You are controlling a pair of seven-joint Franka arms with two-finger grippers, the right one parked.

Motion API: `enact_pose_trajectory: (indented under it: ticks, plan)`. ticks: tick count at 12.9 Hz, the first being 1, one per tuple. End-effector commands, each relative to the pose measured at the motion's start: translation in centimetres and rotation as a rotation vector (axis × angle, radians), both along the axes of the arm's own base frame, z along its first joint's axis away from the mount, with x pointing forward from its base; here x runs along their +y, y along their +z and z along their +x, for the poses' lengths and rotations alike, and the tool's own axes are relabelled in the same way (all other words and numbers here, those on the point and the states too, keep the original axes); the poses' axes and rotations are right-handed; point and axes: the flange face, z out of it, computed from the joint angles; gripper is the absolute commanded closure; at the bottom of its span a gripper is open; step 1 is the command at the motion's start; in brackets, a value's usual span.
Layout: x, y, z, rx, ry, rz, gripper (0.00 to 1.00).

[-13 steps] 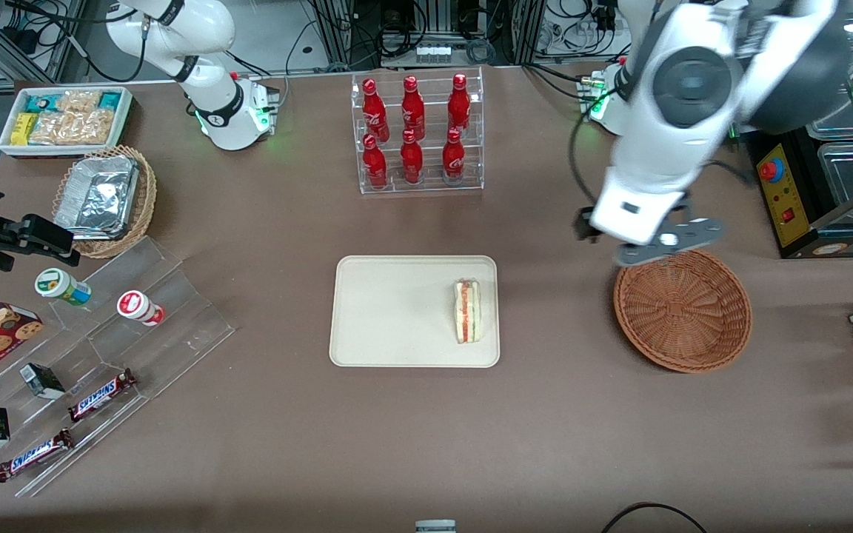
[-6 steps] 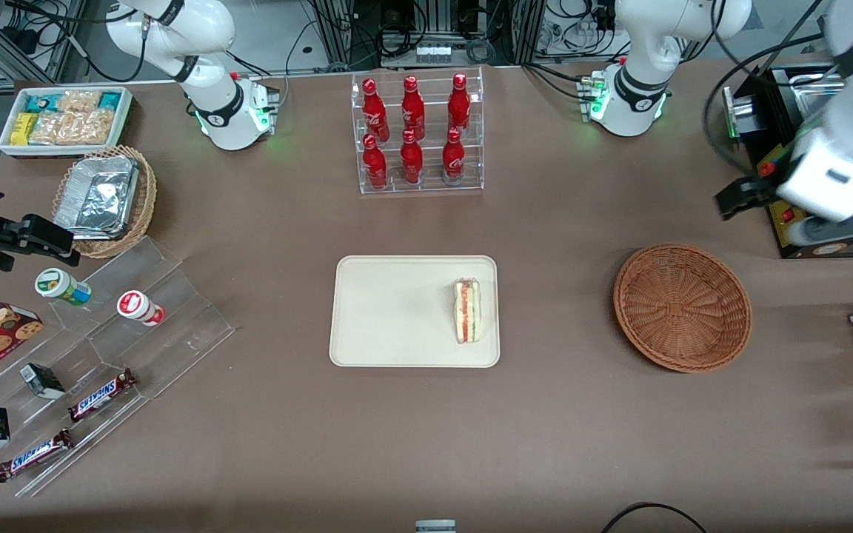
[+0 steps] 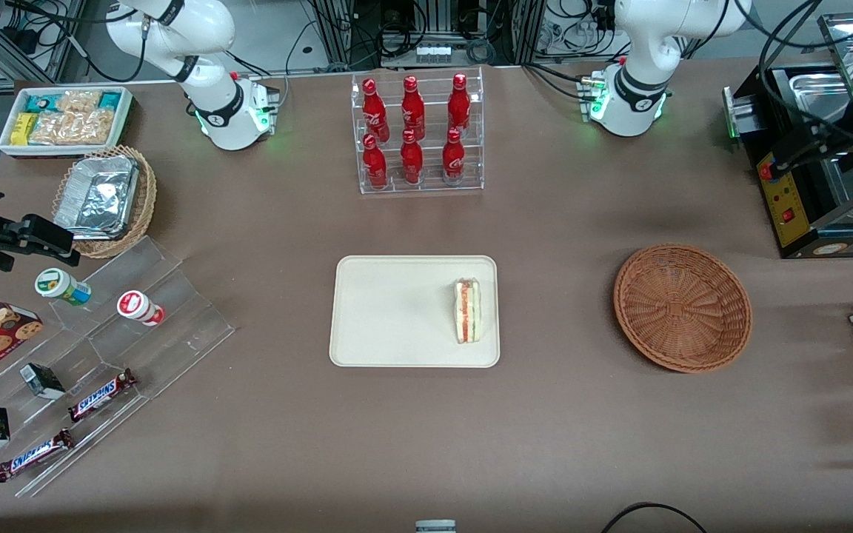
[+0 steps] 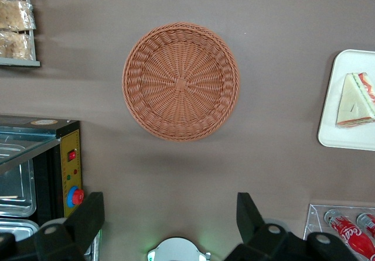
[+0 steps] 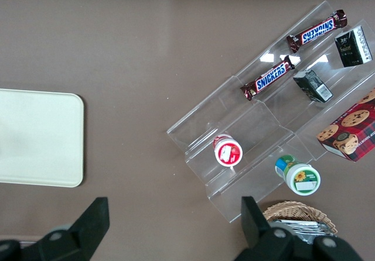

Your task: Place sandwich from basket to tray

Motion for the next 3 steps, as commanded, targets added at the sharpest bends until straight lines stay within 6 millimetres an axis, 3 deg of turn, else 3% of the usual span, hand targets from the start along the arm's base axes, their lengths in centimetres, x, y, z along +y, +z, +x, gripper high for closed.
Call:
enact_pose_trajectory:
  ticks: [1,3]
  plan:
    - [-2.36,0.56,0.26,-0.014,-0.047,0.009,0.00]
    - [-2.56,0.98,0.24,-0.023,-0.054,0.006,0.00]
